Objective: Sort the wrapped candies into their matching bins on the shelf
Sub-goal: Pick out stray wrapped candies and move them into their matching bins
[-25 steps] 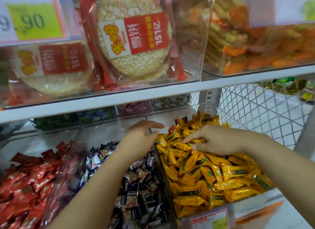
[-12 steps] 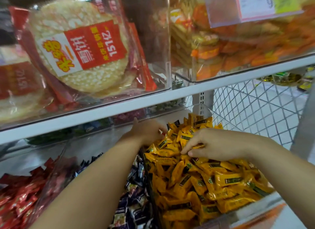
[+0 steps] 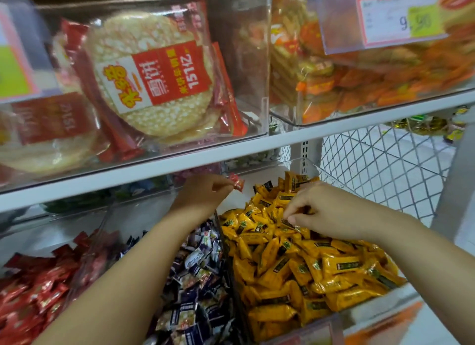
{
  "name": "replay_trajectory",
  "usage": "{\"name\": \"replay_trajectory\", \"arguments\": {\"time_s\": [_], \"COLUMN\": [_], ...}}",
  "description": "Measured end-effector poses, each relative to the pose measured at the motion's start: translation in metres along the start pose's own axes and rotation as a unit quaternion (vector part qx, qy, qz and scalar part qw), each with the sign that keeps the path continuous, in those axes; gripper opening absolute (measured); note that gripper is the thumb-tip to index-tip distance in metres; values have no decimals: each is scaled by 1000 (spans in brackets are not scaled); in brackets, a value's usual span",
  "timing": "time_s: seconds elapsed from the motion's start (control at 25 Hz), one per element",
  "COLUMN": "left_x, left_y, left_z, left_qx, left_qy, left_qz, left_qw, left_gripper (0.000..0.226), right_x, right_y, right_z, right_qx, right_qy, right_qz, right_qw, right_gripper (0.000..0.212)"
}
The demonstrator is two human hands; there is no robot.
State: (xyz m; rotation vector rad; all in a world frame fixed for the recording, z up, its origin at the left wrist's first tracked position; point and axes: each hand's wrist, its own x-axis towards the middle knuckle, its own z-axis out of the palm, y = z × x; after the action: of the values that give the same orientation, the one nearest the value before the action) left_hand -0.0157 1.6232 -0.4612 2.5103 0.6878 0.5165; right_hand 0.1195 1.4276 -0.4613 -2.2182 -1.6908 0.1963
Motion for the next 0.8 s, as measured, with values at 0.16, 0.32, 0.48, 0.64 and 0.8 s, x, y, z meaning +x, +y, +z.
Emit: {"name": "replay_trajectory", "arguments": {"time_s": [0.16,0.32,0.48,0.64,0.8], "left_x": [-48,-104,-152,-191,-204], "left_y": [-18,-49,-82,-119,-136], "left_z": [-34,-69,-96,-116,-117], "left_qx": [-41,-28,-23,-16,22], "left_qy": [129,220,298,359,267], "left_qz": [-73,-87,-123,-180,-194], "left_qw": [988,971,946,916,944], "left_gripper": [3,10,9,9,16], "right_x": [4,10,14,13,13], "right_y": [-28,-79,-110,-118,-121], "right_z": [8,21,39,45,46], "right_qx": [-38,-3,-23,-49,-64], "right_qy": [74,49,20,62,39], "right_qz": [-8,-35,-14,20,31], "right_qw": [996,998,999,997,997], "right_gripper": [15,25,27,22,21]}}
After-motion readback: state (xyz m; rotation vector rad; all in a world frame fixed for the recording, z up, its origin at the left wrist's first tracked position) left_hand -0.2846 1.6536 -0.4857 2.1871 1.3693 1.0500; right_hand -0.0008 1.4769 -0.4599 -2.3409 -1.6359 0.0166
